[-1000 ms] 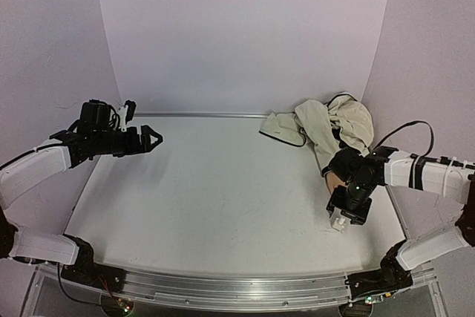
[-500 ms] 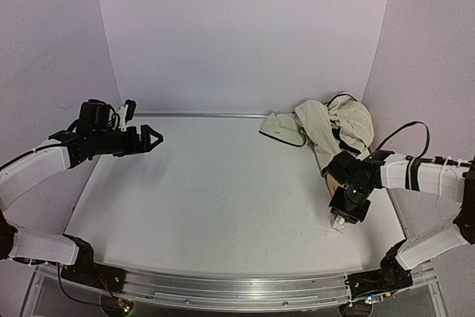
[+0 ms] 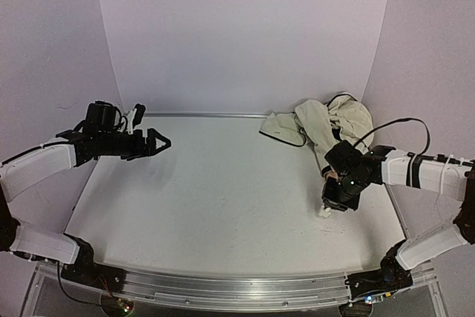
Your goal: Paint the nails
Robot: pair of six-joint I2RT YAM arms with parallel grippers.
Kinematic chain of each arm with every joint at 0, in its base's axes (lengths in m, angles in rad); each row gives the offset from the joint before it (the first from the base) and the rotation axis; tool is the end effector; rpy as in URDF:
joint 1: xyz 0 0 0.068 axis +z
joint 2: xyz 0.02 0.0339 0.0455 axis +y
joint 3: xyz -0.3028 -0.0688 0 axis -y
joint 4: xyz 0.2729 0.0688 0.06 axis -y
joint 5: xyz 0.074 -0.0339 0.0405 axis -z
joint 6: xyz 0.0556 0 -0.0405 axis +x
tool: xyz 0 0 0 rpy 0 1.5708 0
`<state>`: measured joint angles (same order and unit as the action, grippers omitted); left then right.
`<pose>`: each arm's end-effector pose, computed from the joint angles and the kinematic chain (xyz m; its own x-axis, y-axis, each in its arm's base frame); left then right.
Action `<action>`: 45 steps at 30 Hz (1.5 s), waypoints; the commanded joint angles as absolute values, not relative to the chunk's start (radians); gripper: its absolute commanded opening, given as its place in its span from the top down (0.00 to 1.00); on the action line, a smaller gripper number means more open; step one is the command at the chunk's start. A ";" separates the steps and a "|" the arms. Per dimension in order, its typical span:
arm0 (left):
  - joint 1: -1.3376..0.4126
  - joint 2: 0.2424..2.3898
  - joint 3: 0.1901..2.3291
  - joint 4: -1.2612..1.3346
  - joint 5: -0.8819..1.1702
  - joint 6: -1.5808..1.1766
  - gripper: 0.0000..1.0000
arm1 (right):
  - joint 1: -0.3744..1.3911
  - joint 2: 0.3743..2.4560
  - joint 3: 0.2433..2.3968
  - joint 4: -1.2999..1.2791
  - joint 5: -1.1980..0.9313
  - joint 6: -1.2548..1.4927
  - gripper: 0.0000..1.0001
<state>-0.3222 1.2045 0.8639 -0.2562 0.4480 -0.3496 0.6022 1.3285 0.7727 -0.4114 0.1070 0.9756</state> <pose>0.2688 -0.1151 0.2919 -0.7150 -0.0868 -0.6937 0.4048 0.7576 -0.5120 0.2376 0.1561 0.2080 -0.8054 0.4454 -0.3910 0.2740 0.8648 0.4207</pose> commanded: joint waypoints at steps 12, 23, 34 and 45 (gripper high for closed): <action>-0.751 1.290 0.806 0.121 0.326 -0.168 0.03 | 0.749 1.645 1.202 0.065 -0.263 0.636 1.00; -0.892 1.379 0.740 0.307 0.225 0.194 0.09 | 0.859 1.677 1.303 0.070 -0.388 0.617 1.00; -0.909 1.444 0.797 0.311 0.241 0.284 0.29 | 0.887 1.686 1.328 0.066 -0.410 0.606 1.00; -0.920 1.486 0.829 0.309 0.238 0.293 0.50 | 0.891 1.686 1.336 0.063 -0.419 0.596 1.00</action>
<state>-0.9138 1.4738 0.7761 0.2630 0.2352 0.2726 0.8825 1.7008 1.2877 0.0517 -0.3882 0.6159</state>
